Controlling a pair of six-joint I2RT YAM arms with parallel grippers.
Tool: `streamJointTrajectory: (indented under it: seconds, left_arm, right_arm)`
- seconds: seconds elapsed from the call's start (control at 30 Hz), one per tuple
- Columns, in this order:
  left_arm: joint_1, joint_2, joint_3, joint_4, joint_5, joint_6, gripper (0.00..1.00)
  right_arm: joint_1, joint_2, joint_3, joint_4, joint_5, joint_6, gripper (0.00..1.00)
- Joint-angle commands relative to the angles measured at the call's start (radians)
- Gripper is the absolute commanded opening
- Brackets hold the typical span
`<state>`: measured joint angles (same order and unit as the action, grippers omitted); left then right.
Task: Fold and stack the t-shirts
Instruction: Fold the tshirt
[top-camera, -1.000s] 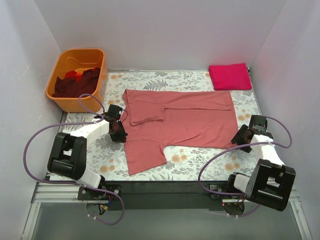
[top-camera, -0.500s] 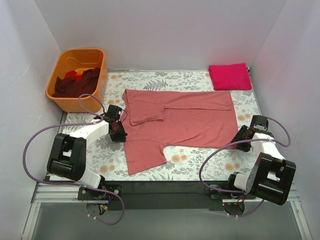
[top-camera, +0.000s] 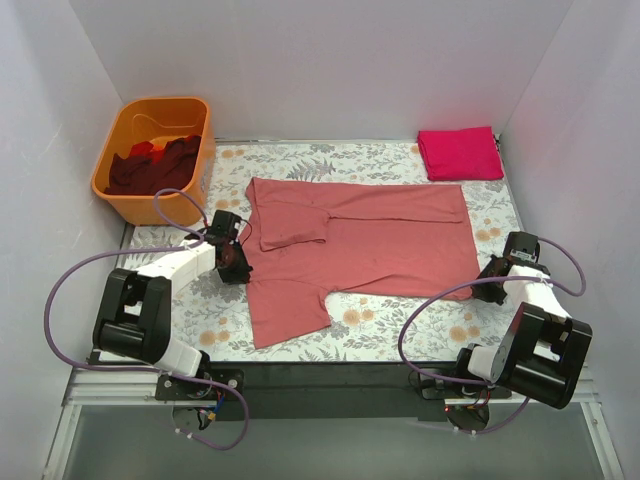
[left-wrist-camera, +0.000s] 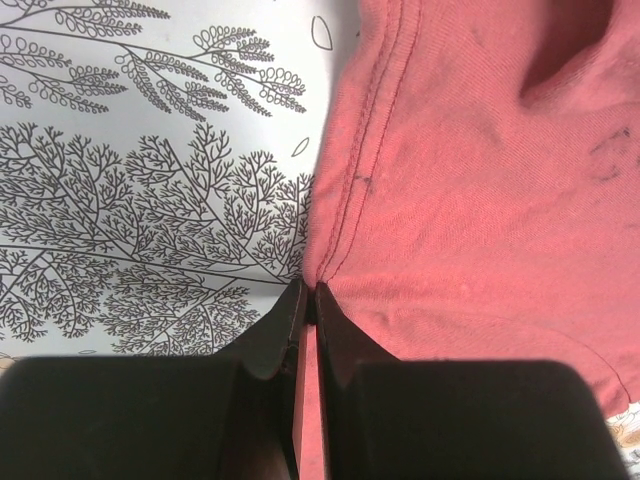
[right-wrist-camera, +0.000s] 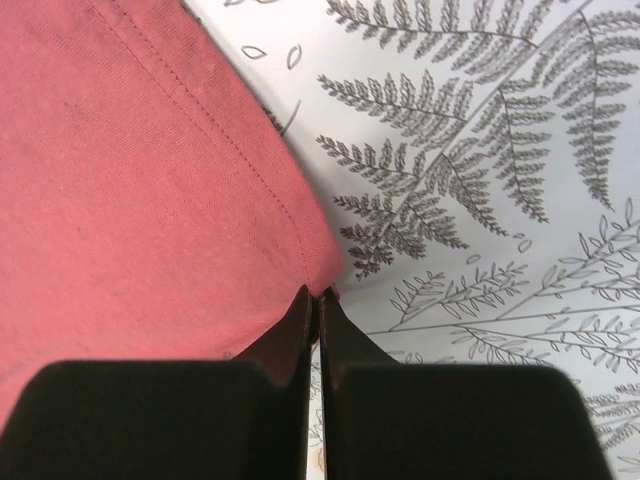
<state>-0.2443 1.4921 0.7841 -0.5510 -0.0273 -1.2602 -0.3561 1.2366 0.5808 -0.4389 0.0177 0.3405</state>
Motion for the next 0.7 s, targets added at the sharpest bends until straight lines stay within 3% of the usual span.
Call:
streamJointTrajectory:
  seconds: [0.0,0.4,0.67]
  left_arm:
    - [0.011,-0.033,-0.025,-0.018,-0.049,0.015,0.0]
    - [0.063,-0.072,0.138,-0.173,0.026,0.001,0.0]
    - [0.079,0.059,0.323,-0.21,0.072,-0.002,0.0]
  right_arm:
    - [-0.012,-0.028,0.034,-0.093,0.094,-0.003,0.01]
    - [-0.012,-0.017,0.246,-0.161,-0.01,-0.004,0.01]
    - [0.005,0.095,0.35,-0.124,-0.065,-0.015,0.01]
